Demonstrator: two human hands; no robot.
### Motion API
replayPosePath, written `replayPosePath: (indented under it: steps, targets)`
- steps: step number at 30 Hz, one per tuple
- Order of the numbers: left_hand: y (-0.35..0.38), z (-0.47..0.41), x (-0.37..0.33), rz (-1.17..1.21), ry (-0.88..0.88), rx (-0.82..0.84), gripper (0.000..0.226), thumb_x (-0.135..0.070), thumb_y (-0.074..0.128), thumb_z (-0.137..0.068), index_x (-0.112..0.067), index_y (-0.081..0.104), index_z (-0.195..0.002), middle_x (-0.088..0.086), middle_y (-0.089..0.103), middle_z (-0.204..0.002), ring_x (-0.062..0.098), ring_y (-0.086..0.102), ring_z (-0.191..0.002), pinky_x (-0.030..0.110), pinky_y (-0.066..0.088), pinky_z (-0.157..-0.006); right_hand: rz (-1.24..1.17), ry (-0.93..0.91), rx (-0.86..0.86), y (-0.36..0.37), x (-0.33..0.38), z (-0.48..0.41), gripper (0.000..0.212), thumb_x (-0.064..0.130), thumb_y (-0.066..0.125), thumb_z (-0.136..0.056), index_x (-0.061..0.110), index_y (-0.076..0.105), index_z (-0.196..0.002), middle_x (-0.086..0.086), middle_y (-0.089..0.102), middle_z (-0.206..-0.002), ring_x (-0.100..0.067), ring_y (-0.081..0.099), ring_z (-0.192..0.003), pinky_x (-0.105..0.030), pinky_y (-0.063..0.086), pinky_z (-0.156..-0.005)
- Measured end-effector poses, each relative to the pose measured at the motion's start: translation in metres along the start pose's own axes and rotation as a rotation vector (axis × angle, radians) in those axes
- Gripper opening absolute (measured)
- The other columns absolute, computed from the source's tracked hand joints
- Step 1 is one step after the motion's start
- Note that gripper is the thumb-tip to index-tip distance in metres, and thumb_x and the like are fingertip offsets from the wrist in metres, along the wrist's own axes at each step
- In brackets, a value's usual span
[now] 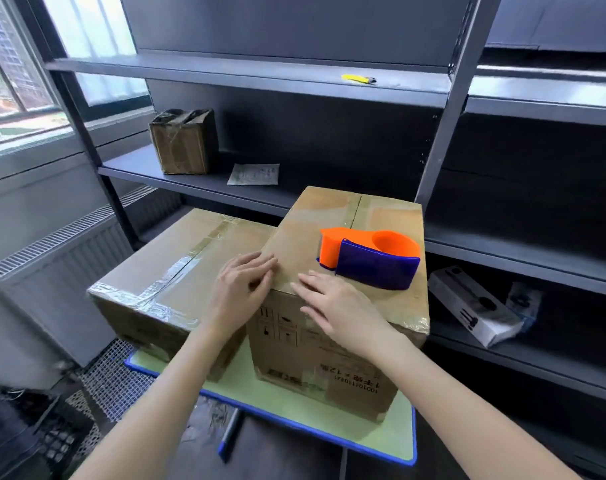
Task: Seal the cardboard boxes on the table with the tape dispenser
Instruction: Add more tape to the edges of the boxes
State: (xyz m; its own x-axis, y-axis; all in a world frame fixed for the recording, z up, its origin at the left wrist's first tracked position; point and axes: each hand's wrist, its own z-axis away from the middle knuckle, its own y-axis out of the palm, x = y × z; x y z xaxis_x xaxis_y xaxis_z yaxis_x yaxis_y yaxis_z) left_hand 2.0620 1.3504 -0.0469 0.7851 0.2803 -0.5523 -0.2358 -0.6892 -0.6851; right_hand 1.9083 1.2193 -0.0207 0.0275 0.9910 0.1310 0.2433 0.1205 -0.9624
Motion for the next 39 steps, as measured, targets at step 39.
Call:
replayPosePath:
  steps: [39]
  targets:
    - [0.011, 0.006, 0.007, 0.073, 0.195, 0.082, 0.039, -0.038, 0.04, -0.091, -0.028, 0.063, -0.12, -0.023, 0.054, -0.125, 0.003, 0.047, -0.121, 0.036, 0.033, -0.102, -0.038, 0.16, -0.335, 0.037, 0.047, -0.002, 0.052, 0.044, 0.052, -0.071, 0.007, 0.067, -0.103, -0.008, 0.069, -0.111, -0.021, 0.062, -0.109, -0.041, 0.046, -0.099]
